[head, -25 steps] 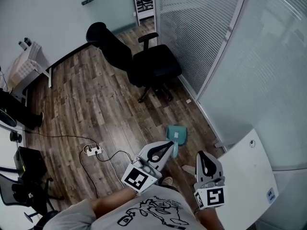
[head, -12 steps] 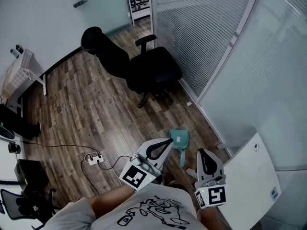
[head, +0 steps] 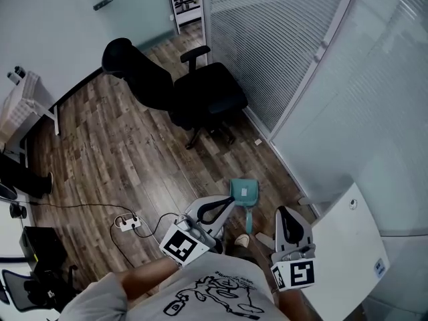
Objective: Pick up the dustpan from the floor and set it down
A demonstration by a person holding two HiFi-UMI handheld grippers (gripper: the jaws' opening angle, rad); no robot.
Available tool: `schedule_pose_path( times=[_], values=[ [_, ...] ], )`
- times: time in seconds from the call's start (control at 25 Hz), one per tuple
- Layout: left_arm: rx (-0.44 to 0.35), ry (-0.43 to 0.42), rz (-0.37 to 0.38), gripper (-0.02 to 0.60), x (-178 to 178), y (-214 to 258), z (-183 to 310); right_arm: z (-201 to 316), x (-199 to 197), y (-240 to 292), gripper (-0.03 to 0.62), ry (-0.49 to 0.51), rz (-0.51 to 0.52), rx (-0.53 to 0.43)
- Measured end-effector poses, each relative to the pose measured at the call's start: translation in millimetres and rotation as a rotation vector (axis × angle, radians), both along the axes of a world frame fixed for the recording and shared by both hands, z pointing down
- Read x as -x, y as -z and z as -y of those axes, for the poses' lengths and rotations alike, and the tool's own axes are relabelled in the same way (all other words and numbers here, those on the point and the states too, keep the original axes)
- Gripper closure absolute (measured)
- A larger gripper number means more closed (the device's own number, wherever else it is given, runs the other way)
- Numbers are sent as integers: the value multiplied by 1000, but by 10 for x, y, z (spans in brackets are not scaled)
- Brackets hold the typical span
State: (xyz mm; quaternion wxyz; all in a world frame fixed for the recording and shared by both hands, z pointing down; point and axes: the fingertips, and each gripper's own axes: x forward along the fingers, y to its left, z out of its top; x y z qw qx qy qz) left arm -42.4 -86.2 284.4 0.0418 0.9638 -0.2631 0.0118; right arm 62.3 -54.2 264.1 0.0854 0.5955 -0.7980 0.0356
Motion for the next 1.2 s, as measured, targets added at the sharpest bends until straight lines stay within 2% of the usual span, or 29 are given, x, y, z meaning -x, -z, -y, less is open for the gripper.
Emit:
schedule_pose_path(
  times=[0.28,0.6,1.04,1.2],
  values=[
    [5,12,-25,588,-391,66,15,-42,-332,-19,585,-22,5,1],
    [9,-10,2,588,-645,-64,-104,-91,-540,-97,583,-34,15,0],
    [2,-16,78,589,-769,-482,-186,-167,-546,-664,580,0,37,129],
    [37,-21,120,588,-791,-803,-257,-218,-547,-1008,523,11,32,193]
  ],
)
